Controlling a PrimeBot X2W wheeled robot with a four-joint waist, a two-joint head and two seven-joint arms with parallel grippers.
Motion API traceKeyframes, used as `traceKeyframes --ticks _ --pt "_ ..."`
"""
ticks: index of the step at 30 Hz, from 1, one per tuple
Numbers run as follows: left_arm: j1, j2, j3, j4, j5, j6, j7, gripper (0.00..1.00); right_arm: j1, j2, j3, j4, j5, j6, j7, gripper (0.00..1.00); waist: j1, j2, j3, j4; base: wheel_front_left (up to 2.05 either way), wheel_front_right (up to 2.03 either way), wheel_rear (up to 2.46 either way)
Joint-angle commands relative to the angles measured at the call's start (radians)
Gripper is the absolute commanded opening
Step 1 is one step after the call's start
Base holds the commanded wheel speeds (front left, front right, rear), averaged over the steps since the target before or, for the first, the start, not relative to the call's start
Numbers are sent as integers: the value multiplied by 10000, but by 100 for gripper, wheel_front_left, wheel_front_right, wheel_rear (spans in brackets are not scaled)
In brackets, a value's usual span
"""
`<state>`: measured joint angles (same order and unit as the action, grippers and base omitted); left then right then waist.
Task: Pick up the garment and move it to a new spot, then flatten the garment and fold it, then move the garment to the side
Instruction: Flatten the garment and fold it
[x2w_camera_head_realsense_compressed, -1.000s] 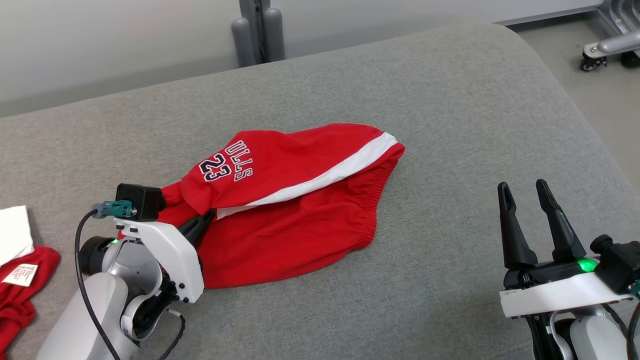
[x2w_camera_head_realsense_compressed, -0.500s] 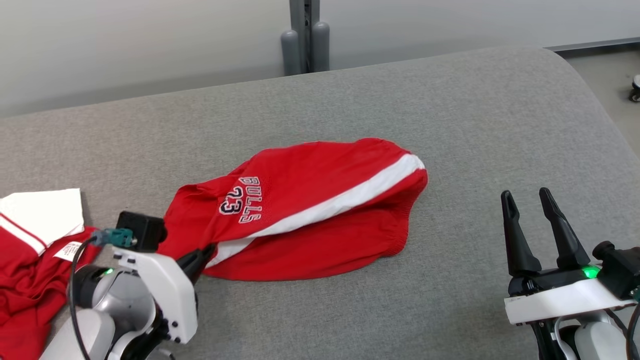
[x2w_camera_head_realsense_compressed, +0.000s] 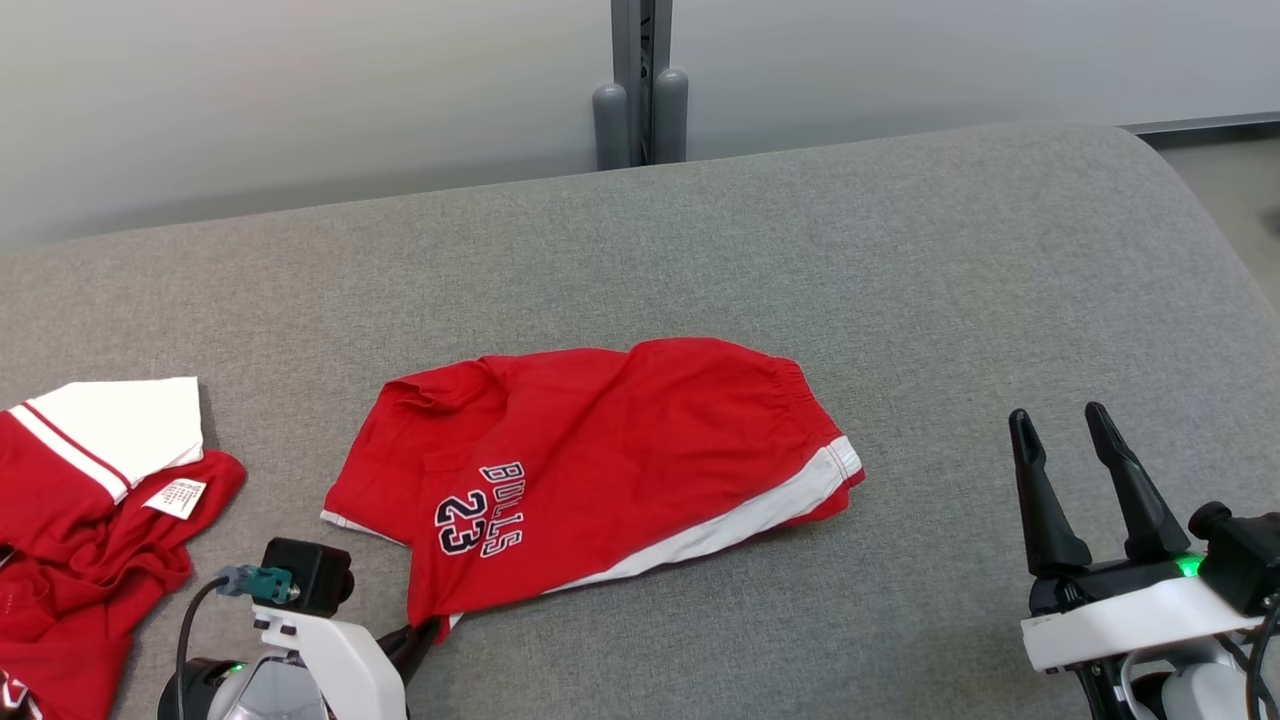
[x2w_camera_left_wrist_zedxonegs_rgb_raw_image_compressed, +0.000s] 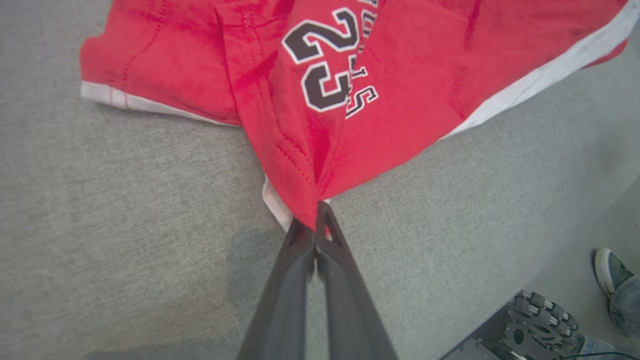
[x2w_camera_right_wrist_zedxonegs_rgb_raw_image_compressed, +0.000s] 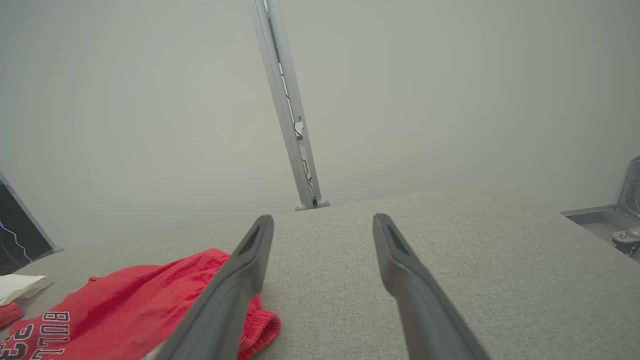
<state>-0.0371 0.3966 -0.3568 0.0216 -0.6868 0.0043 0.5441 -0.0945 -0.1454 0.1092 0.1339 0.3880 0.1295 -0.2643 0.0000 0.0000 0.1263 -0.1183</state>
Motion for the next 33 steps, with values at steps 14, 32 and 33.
traceKeyframes --ticks 14,32,33 --pt "-138 46 223 722 203 196 -754 36 231 -176 110 273 82 24 -18 100 0 0 -303 54 0 0 0" --pt "232 415 788 98 537 500 -1984 100 322 -129 -61 228 54 24 -18 100 0 0 -479 242 0 0 0" --pt "218 391 907 -21 585 578 -2228 100 332 -130 -49 212 48 24 -18 100 0 0 -474 299 0 0 0"
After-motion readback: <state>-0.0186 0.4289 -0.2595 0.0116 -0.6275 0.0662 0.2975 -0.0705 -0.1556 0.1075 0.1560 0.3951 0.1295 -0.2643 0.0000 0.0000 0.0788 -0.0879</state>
